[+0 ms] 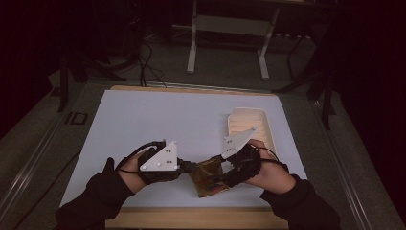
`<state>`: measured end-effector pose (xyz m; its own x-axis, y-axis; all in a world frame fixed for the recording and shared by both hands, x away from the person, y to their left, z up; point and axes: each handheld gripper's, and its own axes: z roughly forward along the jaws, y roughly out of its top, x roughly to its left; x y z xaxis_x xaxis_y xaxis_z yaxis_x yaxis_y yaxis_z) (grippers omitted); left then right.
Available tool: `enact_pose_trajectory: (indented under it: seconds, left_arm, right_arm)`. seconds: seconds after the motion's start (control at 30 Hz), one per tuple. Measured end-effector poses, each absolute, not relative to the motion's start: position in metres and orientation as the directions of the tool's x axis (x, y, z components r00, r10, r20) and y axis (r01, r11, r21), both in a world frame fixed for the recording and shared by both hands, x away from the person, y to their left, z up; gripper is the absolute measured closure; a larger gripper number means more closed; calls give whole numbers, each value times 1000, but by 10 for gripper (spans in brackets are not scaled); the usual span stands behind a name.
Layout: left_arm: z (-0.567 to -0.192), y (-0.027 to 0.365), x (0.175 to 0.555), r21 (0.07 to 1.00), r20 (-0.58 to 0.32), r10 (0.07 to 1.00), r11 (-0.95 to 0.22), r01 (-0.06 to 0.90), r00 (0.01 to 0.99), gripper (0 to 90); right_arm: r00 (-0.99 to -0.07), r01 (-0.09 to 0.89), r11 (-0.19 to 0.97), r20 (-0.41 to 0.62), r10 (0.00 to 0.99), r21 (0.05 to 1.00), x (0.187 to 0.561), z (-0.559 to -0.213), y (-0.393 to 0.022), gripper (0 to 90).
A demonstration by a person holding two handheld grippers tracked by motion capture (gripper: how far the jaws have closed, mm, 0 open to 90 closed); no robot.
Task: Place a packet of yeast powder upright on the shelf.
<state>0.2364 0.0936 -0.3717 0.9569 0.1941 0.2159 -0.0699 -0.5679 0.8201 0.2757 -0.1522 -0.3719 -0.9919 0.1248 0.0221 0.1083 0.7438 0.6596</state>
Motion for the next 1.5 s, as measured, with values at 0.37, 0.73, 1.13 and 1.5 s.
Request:
enact_pose_trajectory:
  seconds: [0.37,0.73,1.13,1.5]
  left_arm:
    - [-373,89,236,819,213,194,-569,-67,958,900]
    - [-372,96,238,841,162,206,-541,-26,965,792]
    - [-375,115,243,918,86,326,-393,53,941,396]
    - [-400,139,250,955,-103,438,-209,212,893,10]
  right_arm:
    - [-992,120,799,93,81,589,281,-380,-150,752]
    - [-995,95,787,64,70,609,280,-376,-153,815]
    - [-994,86,751,10,106,655,284,-365,-166,835]
    - [-986,102,701,-23,166,706,292,-349,-181,844]
